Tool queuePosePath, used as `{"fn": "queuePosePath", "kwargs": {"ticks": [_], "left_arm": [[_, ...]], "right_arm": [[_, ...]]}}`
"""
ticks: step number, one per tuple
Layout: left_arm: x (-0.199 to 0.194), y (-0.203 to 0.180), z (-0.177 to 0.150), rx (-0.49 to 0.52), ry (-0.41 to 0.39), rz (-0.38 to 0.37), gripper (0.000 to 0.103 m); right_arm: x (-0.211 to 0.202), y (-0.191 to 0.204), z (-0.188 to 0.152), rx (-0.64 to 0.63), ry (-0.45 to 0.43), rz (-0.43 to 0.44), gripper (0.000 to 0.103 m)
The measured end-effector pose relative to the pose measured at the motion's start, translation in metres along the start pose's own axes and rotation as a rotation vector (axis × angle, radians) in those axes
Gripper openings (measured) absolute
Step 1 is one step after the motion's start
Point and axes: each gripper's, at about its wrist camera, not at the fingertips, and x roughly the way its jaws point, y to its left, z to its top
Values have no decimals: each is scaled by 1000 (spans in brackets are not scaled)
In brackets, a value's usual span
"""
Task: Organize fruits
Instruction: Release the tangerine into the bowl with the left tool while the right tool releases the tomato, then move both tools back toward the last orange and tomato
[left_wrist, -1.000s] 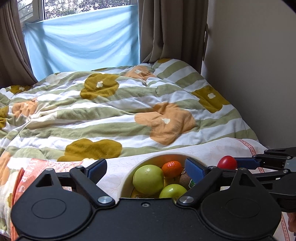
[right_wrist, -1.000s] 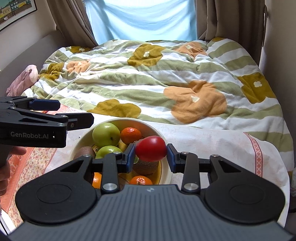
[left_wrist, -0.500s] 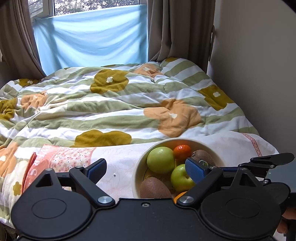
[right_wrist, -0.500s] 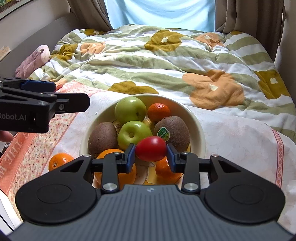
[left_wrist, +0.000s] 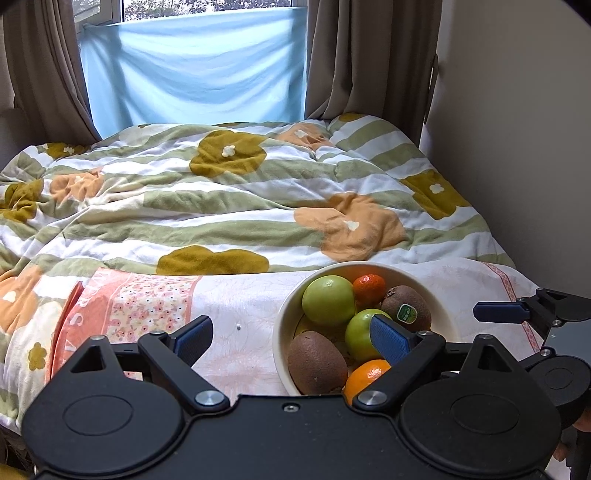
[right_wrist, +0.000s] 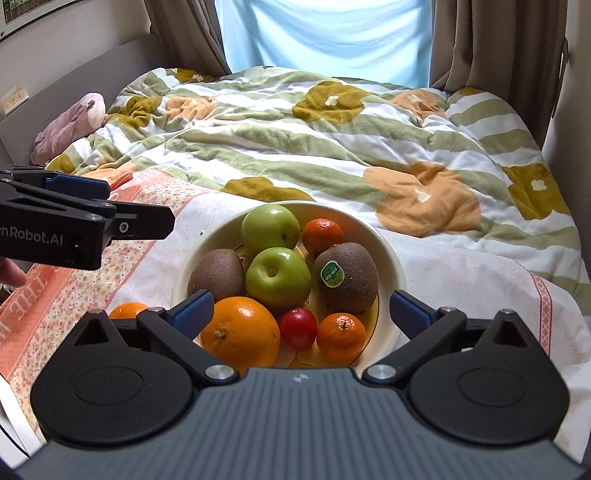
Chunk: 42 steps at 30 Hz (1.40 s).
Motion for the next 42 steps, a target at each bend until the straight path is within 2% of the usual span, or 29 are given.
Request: {"fn": "queuePosePath", "kwargs": {"ticks": [8,18,22,26,30,34,42], "left_arm": [[-24,0,0,-13,-40,25,94],[-66,6,-13,-67,-100,90,94],[-81,11,-23,-61,-114,91,94],[-92,16,-37,-46,-115,72,94],[-98,18,-52,-13,-101,47,94],[-98,22,-71,15,-83,20,94],[-73,22,-101,100,-56,-21,94]], "right_arm": [[-27,6,3,-13,-25,-25,103],[-61,8,9,-5,-26,-12,103],[-81,14,5,6,-66,-61,103],[-100,24,-7,18,-92,-109,103],[-109,34,-26,73,-81,-147,103],[-105,48,-51,91,-27,-203,103],[-87,65,-95,174,11,-236,103]]}}
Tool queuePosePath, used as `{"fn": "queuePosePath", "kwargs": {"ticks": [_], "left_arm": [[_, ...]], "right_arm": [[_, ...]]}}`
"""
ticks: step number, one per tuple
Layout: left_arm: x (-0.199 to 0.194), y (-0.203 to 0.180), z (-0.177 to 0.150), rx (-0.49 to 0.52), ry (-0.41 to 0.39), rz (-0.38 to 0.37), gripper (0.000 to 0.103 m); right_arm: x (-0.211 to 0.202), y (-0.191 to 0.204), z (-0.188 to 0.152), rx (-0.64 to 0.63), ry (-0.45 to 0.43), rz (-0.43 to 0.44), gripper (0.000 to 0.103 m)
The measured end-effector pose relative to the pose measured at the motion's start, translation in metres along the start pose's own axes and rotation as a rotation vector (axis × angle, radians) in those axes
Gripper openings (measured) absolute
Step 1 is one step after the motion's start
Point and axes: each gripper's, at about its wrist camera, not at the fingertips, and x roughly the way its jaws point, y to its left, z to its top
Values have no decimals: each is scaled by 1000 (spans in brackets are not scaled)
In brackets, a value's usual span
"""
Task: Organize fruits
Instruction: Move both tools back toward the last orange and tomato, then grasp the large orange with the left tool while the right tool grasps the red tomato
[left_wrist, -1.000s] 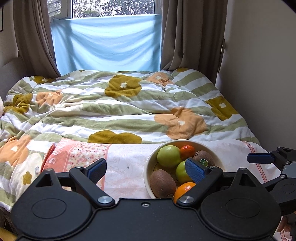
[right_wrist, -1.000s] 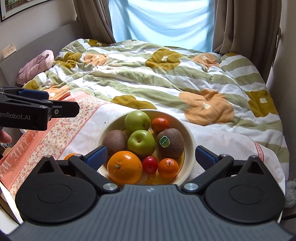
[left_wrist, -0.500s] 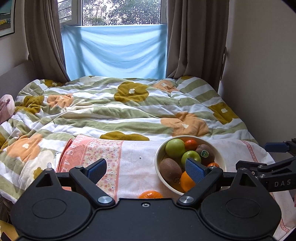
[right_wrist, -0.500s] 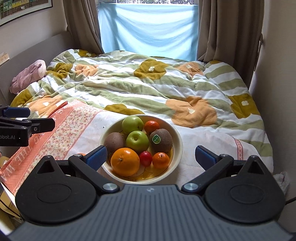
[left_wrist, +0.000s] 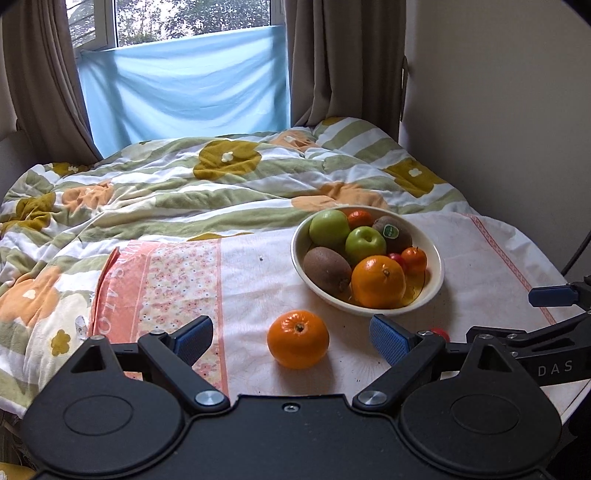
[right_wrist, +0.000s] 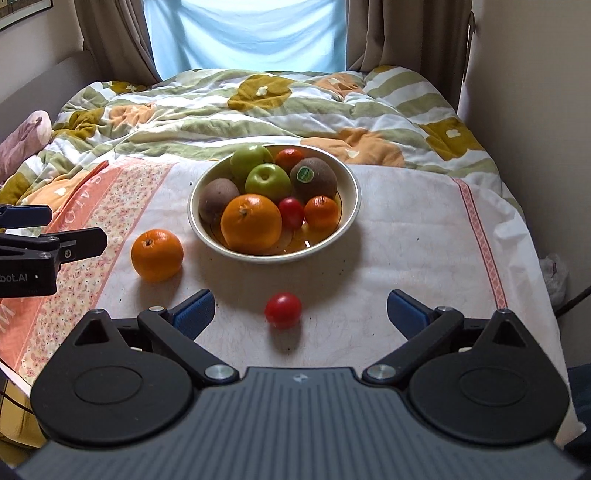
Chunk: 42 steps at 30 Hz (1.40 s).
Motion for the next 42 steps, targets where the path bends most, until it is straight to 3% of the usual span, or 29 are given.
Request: {"fn": "queuePosePath", "kwargs": {"ticks": [10,18,22,23,30,35,42], "left_arm": [[61,-1,-18,53,46,-15,91],[96,-6,-23,105,88,-14,76],[101,-6,-24,106,92,-25,74],[103,-6,-24,106,96,-29,66],[102,-5,-25,97,97,-41,65],[96,-5,-29,94,100,-37,65],[83,-2,-39,72,107,-30,65]], "right_arm": [[46,5,-28,48,31,-8,103],[59,8,-32,49,32,-5,99],[63,7,-32,58,39,2,91],[64,7,-32,59,39,4,88],[65,10,-32,51,34,8,85],[68,9,-31,47,34,7,75],[74,11,-28,18,22,12,71]]}}
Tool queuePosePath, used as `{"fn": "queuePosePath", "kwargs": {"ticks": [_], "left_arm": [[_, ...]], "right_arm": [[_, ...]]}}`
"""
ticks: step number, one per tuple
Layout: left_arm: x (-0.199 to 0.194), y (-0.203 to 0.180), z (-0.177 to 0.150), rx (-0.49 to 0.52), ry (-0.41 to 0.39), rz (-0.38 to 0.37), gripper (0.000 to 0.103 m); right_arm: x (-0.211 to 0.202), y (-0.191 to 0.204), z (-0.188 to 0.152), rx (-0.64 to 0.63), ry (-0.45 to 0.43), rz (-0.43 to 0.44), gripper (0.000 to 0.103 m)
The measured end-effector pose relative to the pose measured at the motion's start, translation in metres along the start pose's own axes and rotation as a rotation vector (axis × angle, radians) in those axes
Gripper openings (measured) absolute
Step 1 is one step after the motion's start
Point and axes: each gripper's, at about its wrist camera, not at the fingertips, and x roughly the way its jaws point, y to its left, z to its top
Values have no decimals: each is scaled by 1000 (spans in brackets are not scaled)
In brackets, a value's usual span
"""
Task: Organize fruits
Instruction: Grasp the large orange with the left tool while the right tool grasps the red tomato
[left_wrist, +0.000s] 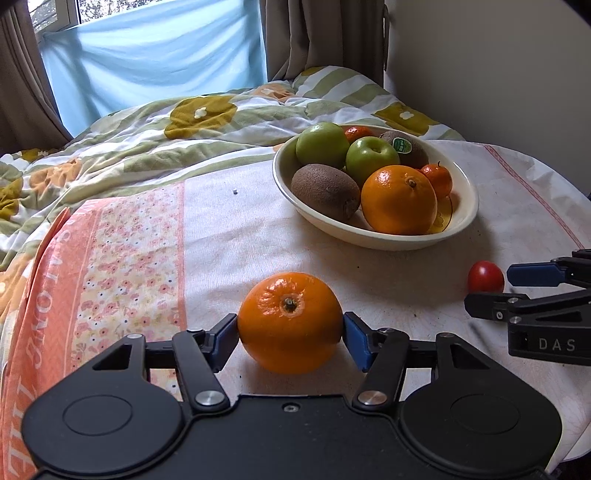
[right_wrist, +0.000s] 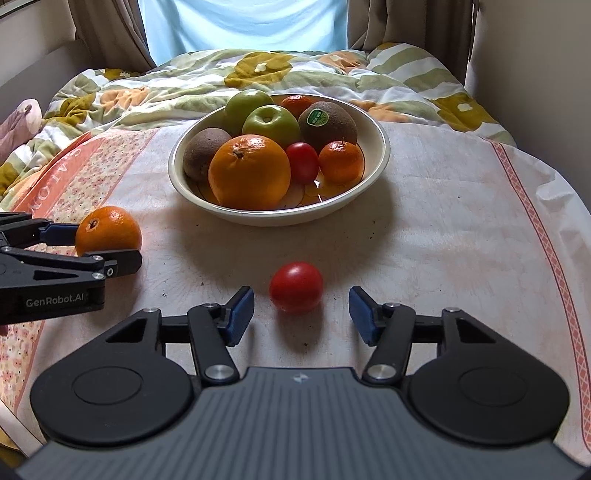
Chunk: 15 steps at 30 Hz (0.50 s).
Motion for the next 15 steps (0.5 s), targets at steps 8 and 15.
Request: {"fn": "queuePosePath", "kwargs": {"ticks": [8,15], "left_arm": [[-16,0,-8,-36,-8,10,65],[-27,1,-8,-61,-21,14,65]], "right_arm": [[7,2,3,-20,-4,12,50],[6,4,3,-26,-4,26,47]]}}
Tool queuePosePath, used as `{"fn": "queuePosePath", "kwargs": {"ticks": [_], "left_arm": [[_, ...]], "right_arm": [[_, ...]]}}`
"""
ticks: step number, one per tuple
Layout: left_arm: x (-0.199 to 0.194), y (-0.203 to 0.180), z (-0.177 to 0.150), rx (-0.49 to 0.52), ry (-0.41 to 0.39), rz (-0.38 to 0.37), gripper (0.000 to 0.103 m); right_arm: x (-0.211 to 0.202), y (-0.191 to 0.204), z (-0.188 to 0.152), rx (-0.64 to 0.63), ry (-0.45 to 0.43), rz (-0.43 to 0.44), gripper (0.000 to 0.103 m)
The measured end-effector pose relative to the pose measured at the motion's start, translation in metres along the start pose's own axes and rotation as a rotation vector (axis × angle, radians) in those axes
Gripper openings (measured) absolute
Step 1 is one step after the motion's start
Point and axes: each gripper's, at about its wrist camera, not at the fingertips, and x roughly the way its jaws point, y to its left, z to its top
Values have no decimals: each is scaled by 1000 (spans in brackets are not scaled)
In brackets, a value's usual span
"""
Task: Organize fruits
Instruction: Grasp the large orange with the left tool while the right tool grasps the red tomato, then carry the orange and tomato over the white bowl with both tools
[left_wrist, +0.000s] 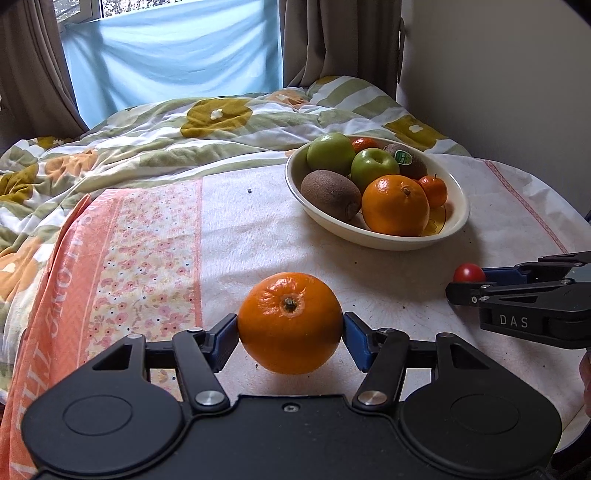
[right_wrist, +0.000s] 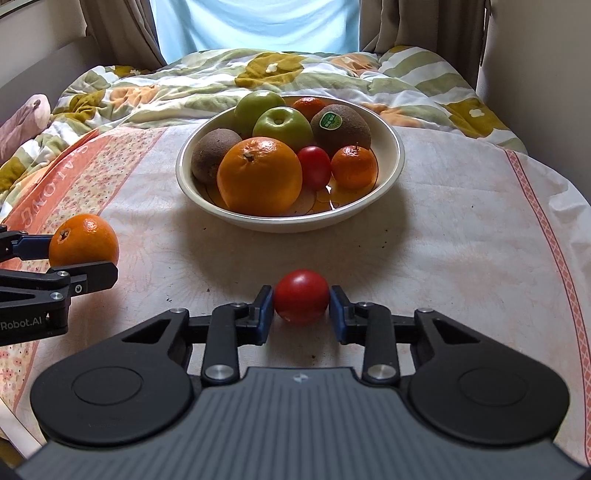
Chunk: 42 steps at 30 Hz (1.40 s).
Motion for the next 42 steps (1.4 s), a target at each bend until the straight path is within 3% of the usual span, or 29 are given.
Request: {"fn": "queuePosePath", "kwargs": {"ticks": [10,21,31,42], "left_arm": [[-26,-8,21,-8,-42,-8,65],[-38,-22,79,-25,-98,-6,65],[4,-39,127,-48,-89,10,65],[67,-35,144,-78,-14,54,65]], "right_arm": [[-30,-3,16,12,-40,22,47],[-55,-30,60,29,-83,48,47],[-31,-61,101,-11,-58,84,47],[17,-73,128,-59,-11,140,47]]}}
